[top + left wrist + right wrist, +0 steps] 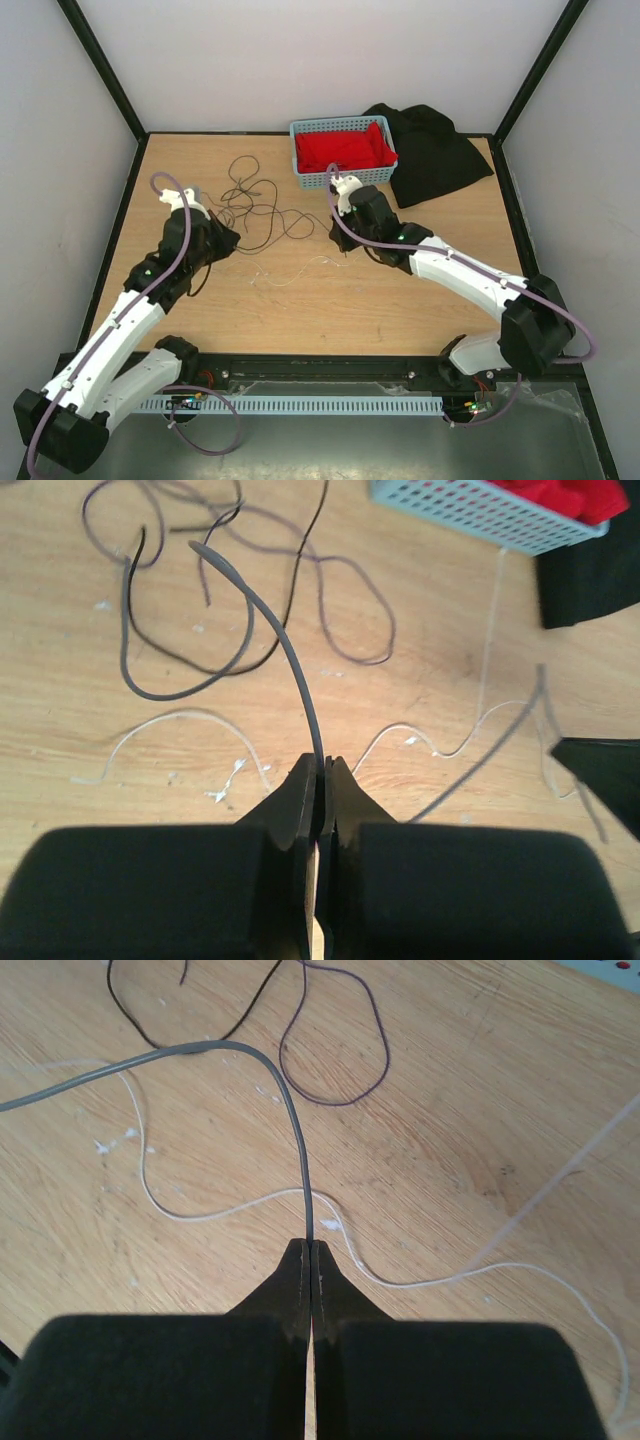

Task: Zip-tie the wires
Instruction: Pick up the cable at the center of the board, then straighten the cable at the center of the board.

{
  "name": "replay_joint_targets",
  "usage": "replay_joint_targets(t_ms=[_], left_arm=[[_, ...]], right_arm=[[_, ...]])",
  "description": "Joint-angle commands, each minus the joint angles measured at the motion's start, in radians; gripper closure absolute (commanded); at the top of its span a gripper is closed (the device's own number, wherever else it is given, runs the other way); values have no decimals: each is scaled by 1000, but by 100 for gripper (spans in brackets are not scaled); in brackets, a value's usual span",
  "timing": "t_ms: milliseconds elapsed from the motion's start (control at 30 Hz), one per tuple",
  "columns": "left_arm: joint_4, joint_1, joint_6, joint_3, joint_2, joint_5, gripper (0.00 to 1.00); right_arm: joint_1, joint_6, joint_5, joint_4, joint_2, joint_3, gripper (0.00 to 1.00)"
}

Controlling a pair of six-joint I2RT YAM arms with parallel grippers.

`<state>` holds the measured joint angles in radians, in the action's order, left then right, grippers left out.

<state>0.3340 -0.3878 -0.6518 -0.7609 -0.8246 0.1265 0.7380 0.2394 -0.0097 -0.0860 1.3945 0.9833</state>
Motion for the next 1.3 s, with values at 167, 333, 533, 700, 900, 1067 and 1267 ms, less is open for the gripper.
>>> replay_joint_targets(t_ms=[167, 333, 533, 700, 900, 1067, 1267], left_arm=[[-38, 6, -76, 57, -40, 38, 84], [-68, 18, -79, 80, -96, 31, 71], [-84, 80, -17, 48, -92, -66, 36], [-107, 171, 50, 5, -49, -220, 11], [-117, 235, 121, -74, -43, -412, 1], [-67, 261, 136, -138, -75, -542, 1], [-117, 270, 195, -114, -54, -535, 1]], right_arm=[[0, -177, -154, -140, -75, 67, 100], [0, -167, -197, -160, -48, 93, 100], [-3, -137, -80, -223, -65, 188, 100], [-13, -142, -69, -250, -83, 287, 100], [-15, -194, -53, -250, -64, 392, 100], [-24, -216, -27, -250, -61, 470, 100], [-29, -250, -40, -258, -76, 564, 100]])
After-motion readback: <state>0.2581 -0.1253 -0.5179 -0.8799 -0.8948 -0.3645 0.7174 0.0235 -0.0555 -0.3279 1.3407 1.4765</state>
